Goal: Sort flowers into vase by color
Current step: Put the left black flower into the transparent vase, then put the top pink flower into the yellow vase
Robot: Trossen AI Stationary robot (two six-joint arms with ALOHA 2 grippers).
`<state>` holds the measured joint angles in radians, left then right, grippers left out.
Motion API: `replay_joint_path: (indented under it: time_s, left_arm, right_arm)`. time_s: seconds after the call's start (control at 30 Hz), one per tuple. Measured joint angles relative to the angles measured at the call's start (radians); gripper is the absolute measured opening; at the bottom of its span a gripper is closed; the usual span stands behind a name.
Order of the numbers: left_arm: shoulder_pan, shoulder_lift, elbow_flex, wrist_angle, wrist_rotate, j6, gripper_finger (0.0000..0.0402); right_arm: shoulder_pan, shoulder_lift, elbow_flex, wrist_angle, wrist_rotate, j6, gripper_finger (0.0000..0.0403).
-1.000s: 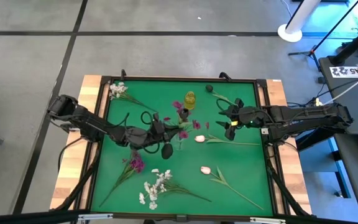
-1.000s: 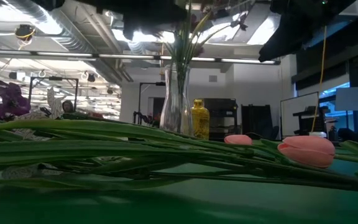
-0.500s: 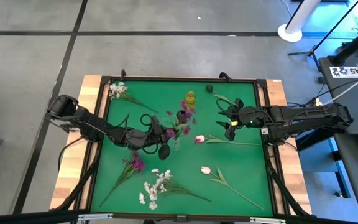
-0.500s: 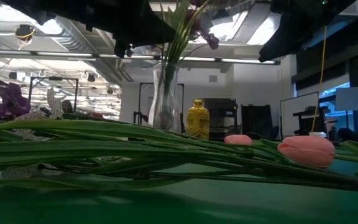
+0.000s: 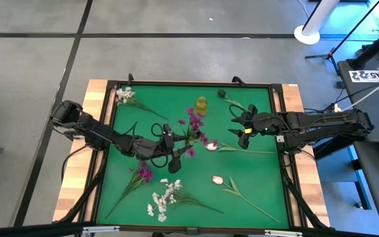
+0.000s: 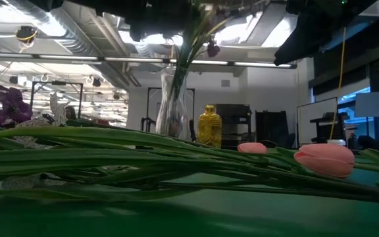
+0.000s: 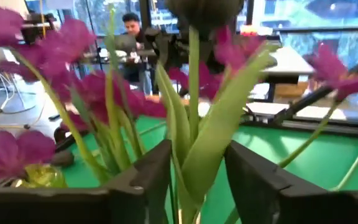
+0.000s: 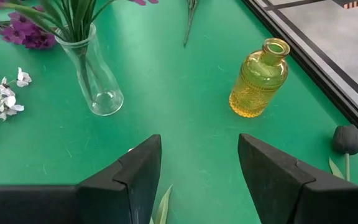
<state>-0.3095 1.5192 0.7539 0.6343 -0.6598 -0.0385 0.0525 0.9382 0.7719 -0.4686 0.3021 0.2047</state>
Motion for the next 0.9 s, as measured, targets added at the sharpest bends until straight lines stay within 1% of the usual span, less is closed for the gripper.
replay_joint_path:
  time_s: [0.07, 0.13, 0.27, 0.43, 0.53, 0.63, 0.7, 0.77, 0.83, 0.9]
  left_arm:
    - [-0.003, 0.000, 0.000, -0.021, -0.004, -0.014, 0.0174]
    - [-0.011, -0.001, 0.000, -0.022, -0.029, -0.023, 0.0188]
    - [-0.049, -0.041, 0.000, -0.018, -0.133, 0.037, 0.0212]
    - [-0.117, -0.150, 0.001, -0.023, -0.247, 0.139, 0.0228]
    - [-0.172, -0.221, 0.002, -0.036, -0.356, 0.202, 0.0230]
    - [-0.218, -0.287, 0.002, -0.118, -0.506, 0.211, 0.0230]
    - [-0.239, -0.322, 0.002, -0.182, -0.603, 0.177, 0.0230]
    - [-0.252, -0.353, 0.002, -0.257, -0.669, 0.113, 0.0231]
    - [-0.252, -0.380, 0.002, -0.354, -0.670, 0.014, 0.0231]
    - [-0.250, -0.406, 0.002, -0.472, -0.581, -0.117, 0.0231]
  right_arm:
    - [0.000, 0.000, 0.000, 0.000, 0.000, 0.000, 0.0214]
    - [0.000, 0.000, 0.000, 0.000, 0.000, 0.000, 0.0214]
    - [0.000, 0.000, 0.000, -0.001, 0.000, 0.000, 0.0214]
    - [0.000, 0.000, 0.000, -0.008, 0.001, 0.000, 0.0214]
    - [0.000, 0.000, 0.000, -0.017, 0.017, 0.000, 0.0214]
    - [0.000, 0.000, 0.000, -0.041, 0.061, 0.001, 0.0214]
    - [0.000, 0.001, 0.000, -0.063, 0.103, 0.006, 0.0214]
    - [0.000, 0.007, 0.000, -0.083, 0.134, 0.009, 0.0214]
    - [-0.001, 0.013, 0.000, -0.102, 0.125, 0.022, 0.0214]
    - [-0.001, 0.028, 0.000, -0.127, 0.056, 0.043, 0.0214]
